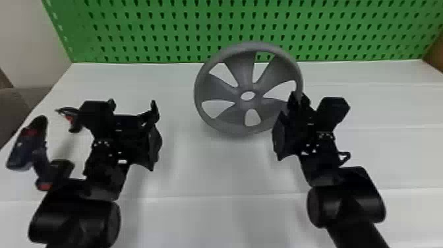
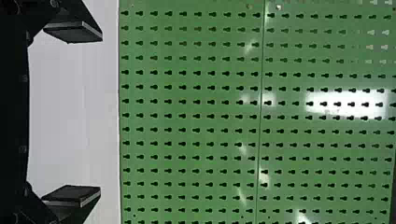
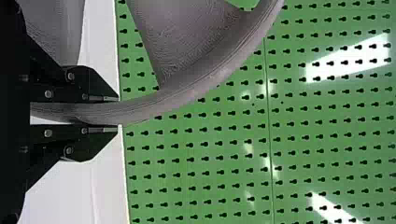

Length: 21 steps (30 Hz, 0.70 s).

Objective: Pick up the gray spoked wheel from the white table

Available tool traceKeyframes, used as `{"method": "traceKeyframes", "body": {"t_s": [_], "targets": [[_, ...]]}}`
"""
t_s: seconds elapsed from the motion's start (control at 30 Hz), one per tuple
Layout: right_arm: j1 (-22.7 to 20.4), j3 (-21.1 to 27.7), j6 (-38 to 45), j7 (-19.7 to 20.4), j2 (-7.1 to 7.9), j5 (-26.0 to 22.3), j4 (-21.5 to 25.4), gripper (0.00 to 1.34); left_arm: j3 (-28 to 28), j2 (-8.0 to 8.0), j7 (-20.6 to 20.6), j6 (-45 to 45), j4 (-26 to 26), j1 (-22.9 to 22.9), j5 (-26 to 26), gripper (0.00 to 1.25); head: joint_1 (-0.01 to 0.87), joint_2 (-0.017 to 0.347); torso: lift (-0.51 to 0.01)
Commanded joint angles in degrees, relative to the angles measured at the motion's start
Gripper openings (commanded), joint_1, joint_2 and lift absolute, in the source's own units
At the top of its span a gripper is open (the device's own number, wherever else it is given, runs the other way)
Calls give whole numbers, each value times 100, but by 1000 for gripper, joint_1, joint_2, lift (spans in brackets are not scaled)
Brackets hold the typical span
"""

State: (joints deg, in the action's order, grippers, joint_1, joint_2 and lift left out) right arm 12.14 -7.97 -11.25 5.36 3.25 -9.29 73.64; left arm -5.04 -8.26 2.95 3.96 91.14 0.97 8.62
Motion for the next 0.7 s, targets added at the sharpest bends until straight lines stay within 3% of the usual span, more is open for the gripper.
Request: {"method": "traceKeyframes", "body": {"t_s": [0.0, 0.67], "targets": [[-10, 6, 0, 0, 0, -11, 1, 176, -14, 0, 13, 0, 0, 0, 0, 1120, 767, 35, -107], [-1, -12, 106, 0, -9, -82, 10, 176, -23, 0, 39, 0, 0, 0, 9, 1120, 767, 35, -107]]}}
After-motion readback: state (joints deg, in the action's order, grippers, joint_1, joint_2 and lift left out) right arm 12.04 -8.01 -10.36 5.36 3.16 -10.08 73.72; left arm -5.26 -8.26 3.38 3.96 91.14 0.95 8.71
